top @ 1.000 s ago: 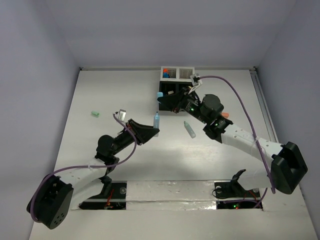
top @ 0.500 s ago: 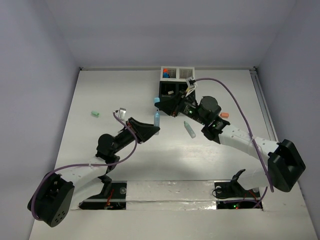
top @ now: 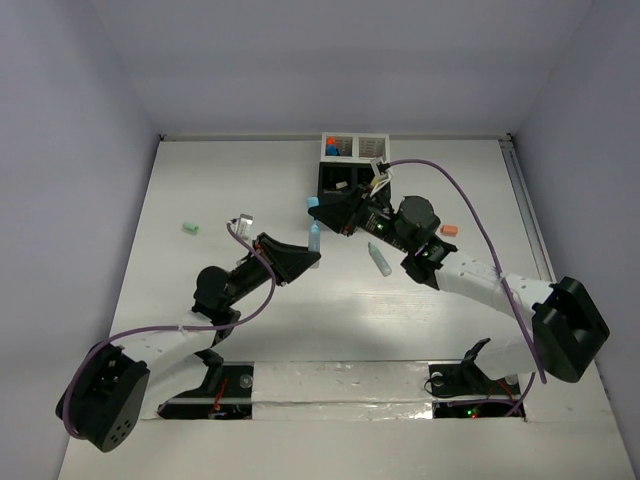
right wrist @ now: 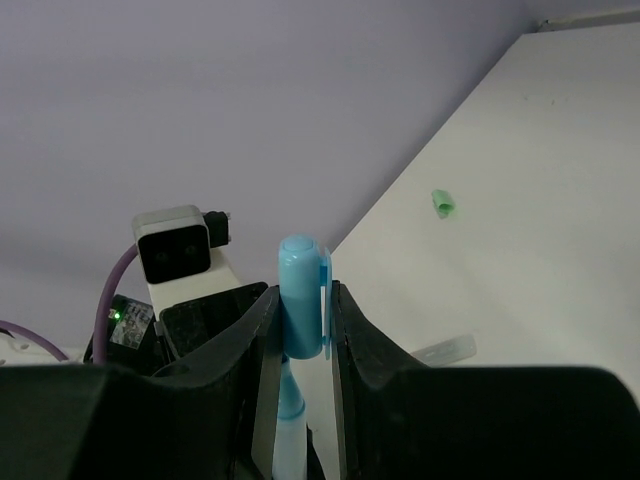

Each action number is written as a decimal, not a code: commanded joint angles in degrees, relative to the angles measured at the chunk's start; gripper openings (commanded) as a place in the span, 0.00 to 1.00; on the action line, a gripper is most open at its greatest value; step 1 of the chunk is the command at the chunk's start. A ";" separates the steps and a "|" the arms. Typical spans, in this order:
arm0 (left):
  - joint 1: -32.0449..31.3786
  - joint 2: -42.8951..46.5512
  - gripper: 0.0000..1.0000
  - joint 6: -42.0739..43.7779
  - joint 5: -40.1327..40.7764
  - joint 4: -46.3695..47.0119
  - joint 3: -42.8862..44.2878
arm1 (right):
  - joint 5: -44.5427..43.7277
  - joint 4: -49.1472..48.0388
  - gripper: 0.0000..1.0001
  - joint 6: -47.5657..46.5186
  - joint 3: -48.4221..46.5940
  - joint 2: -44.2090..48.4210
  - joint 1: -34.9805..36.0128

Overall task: Sort the stationery into containers
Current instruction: Close the pen cap on the pen.

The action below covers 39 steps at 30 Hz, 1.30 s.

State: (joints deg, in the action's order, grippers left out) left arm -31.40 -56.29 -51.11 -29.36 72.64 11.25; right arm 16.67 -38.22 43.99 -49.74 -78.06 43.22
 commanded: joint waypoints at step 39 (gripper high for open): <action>0.20 0.04 0.00 0.14 -0.61 9.18 1.68 | -0.23 -6.87 0.00 0.13 2.36 2.39 1.07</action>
State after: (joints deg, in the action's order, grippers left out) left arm -31.40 -58.06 -51.51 -29.91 73.84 11.29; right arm 15.92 -40.97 43.99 -47.53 -76.90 43.64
